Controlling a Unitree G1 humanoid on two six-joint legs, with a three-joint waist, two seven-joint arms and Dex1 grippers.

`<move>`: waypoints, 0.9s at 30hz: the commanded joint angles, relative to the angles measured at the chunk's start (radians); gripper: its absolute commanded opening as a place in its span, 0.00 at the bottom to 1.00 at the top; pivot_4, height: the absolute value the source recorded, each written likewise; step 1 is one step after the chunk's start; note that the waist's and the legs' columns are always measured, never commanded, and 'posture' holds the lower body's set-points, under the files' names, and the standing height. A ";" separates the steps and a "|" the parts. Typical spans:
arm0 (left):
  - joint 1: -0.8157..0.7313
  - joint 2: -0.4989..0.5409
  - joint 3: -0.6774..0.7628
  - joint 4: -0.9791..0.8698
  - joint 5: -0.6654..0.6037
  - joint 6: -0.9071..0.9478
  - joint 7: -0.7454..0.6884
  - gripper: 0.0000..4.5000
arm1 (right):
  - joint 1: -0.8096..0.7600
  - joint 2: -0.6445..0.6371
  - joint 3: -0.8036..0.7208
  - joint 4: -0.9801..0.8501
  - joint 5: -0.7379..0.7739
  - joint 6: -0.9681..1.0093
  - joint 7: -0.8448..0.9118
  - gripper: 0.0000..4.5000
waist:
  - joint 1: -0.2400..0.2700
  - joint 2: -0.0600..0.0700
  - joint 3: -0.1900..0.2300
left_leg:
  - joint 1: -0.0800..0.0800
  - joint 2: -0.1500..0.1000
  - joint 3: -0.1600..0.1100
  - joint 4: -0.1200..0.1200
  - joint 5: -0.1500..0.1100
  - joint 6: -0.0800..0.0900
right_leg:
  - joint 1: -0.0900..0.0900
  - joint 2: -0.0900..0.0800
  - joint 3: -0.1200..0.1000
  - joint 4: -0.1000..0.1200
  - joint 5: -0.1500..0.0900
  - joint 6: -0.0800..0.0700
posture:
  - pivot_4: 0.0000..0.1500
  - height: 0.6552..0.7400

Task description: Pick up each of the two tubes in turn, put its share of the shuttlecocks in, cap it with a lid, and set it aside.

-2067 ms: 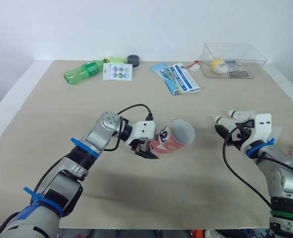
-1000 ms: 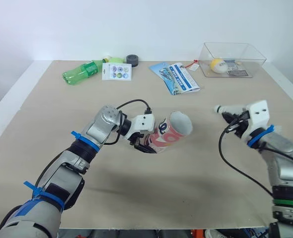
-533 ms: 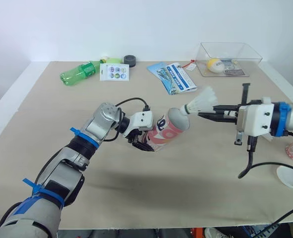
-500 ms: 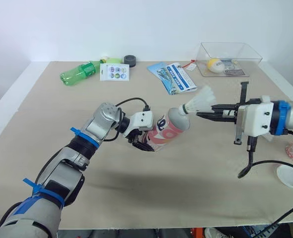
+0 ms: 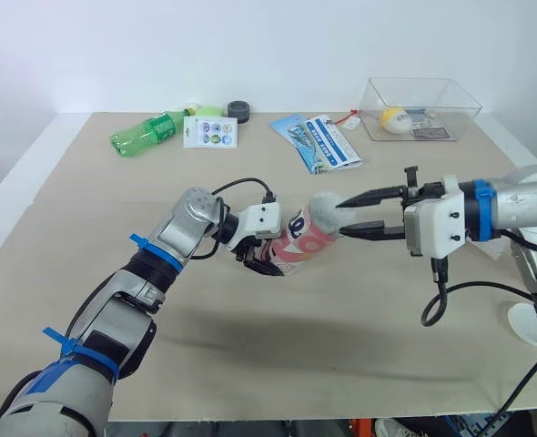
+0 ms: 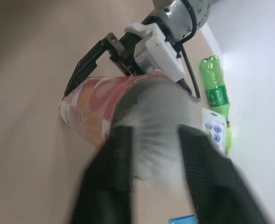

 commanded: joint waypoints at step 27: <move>0.006 0.005 -0.023 -0.162 0.026 0.075 0.000 0.73 | 0.481 0.140 -0.587 0.458 0.069 0.350 -0.658 0.99 | -0.015 0.004 -0.001 | 0.002 -0.001 0.002 0.001 0.002 0.004 | 0.001 0.000 0.003 0.001 0.004 0.001 | 1.00 1.00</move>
